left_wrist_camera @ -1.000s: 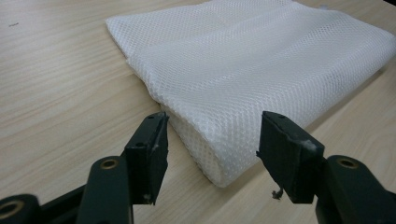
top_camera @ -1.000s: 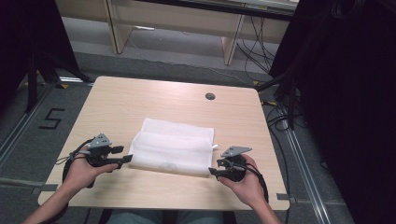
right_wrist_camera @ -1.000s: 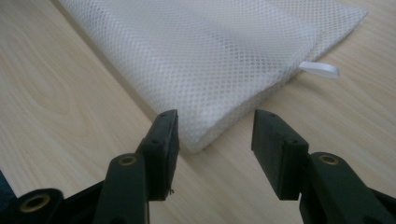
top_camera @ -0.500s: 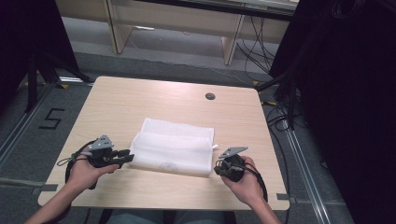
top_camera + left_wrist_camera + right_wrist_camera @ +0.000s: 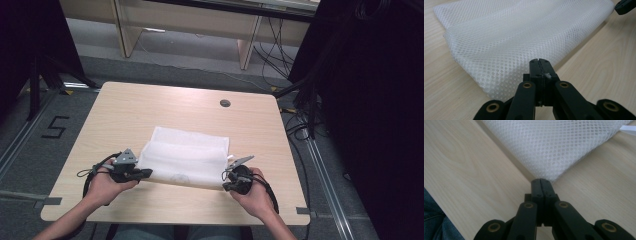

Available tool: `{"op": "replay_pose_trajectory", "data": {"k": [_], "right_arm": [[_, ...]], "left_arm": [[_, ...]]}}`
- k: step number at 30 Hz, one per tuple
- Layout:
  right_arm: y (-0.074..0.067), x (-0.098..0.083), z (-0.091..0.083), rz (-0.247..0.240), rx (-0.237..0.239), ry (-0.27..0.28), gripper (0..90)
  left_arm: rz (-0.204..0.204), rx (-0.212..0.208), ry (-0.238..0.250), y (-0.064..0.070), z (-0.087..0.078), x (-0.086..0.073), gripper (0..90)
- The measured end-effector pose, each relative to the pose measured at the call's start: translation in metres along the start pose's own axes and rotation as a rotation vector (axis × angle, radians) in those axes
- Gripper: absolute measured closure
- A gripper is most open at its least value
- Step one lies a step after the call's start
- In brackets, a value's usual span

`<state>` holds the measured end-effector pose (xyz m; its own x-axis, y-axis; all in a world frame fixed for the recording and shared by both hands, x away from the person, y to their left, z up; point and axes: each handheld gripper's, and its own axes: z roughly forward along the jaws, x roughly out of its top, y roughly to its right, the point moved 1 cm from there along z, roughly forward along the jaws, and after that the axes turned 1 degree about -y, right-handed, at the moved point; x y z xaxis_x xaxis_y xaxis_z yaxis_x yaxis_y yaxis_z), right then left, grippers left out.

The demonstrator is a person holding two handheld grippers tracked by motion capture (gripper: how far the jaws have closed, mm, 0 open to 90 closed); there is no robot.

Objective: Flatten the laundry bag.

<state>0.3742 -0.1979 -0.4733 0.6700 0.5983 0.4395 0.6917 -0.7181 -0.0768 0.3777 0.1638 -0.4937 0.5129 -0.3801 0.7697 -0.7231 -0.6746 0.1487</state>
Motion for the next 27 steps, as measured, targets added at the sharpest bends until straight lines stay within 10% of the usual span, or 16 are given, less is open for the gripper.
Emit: {"op": "replay_pose_trajectory", "data": {"k": [27], "right_arm": [[0.016,0.033,0.028,0.055,-0.013,-0.038,87.5]], "left_arm": [[-0.028,0.045,-0.130,-0.014,0.026,0.001,87.9]]}}
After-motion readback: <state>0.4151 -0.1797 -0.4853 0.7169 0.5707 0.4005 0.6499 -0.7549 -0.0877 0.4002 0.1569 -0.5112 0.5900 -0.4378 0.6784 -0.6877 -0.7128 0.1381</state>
